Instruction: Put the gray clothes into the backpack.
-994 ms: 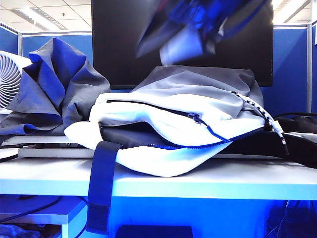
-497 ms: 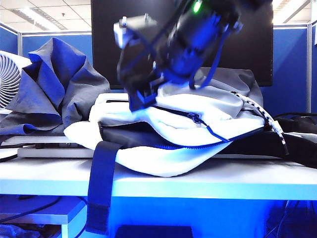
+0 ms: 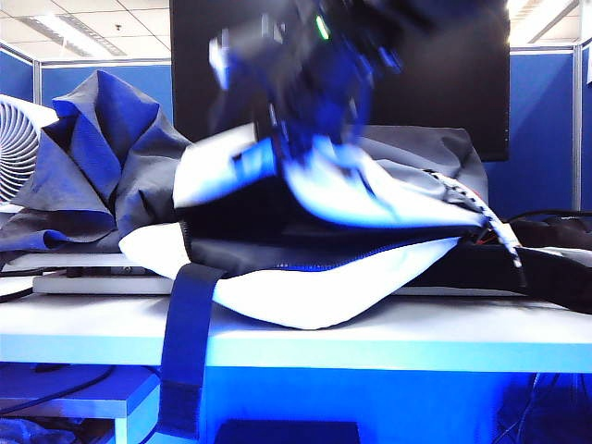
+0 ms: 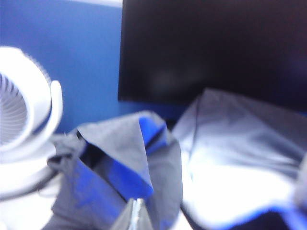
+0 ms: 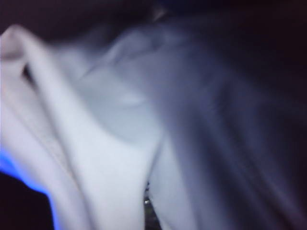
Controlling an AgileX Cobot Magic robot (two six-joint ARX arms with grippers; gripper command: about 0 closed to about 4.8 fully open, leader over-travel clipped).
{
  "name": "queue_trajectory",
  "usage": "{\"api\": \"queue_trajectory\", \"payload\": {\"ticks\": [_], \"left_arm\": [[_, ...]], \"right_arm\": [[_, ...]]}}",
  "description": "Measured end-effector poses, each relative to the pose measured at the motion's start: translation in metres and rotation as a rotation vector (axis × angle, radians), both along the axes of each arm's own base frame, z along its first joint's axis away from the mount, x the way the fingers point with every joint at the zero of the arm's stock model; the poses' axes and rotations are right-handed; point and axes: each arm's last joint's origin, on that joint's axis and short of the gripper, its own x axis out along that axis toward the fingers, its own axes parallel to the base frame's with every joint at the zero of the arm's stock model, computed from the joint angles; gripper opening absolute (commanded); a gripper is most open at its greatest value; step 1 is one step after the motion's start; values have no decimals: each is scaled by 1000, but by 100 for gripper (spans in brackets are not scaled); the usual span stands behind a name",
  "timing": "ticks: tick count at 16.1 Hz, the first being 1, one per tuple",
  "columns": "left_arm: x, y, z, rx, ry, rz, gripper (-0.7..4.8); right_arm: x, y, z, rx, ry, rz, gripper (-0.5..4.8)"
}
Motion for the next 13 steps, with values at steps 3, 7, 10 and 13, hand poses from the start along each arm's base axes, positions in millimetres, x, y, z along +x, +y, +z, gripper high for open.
{"api": "queue_trajectory", "payload": {"ticks": [3, 7, 10, 13], "left_arm": [[10, 0, -2, 2, 16, 1, -3], [36, 1, -11, 23, 65, 2, -3], [57, 2, -23, 55, 121, 4, 3], [74, 4, -37, 59, 191, 64, 479]], "right_arm": [[27, -8, 68, 171, -94, -29, -6], [63, -50, 103, 429, -96, -92, -6], [80, -79, 104, 596, -36, -106, -6], [79, -77, 103, 603, -10, -62, -6]]}}
